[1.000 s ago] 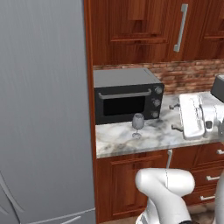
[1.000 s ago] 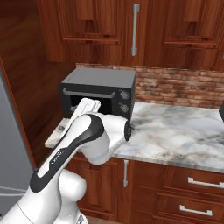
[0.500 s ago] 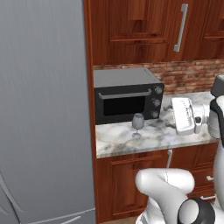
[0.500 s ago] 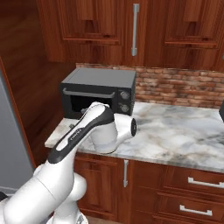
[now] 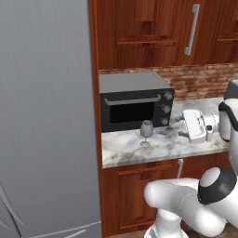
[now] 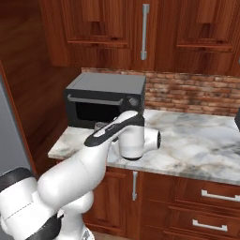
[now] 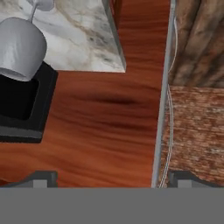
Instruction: Retrieve the wine glasses from the counter and place one next to each plate.
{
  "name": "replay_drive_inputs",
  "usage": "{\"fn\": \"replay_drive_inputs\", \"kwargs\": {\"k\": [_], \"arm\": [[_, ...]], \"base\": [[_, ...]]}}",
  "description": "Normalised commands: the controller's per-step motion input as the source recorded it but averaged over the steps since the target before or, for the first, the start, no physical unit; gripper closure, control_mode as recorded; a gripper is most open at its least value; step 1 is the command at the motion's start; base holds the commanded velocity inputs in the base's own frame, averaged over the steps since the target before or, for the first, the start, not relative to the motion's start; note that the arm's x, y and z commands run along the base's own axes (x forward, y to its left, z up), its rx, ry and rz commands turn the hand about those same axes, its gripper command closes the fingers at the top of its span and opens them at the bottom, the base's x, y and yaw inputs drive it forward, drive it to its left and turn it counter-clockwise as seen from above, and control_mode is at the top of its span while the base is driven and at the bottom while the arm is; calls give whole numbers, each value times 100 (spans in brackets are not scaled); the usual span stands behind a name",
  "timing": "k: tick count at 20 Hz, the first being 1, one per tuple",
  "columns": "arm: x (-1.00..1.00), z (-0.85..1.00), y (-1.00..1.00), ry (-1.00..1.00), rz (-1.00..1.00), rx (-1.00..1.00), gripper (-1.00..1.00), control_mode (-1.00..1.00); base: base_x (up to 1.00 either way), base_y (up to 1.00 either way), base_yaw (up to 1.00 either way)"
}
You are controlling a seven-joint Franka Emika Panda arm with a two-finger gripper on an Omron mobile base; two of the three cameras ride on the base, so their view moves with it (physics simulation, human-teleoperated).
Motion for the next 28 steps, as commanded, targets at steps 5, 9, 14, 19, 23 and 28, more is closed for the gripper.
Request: {"fn": "replay_drive_inputs", "kwargs": {"k": [5, 9, 14, 19, 23, 28], "arm": [[70, -52, -8, 11, 2, 0, -100, -100], [62, -45, 0, 7, 0, 0, -100, -100], [39, -45, 0, 5, 0, 0, -100, -100], [29, -32, 0, -1, 0, 0, -100, -100], [35, -31, 0, -1, 0, 0, -100, -100], [36, -32, 0, 0, 0, 1, -100, -100]], "base": [[0, 0, 0], [0, 0, 0], [0, 0, 0], [0, 0, 0], [0, 0, 0], [0, 0, 0]]}}
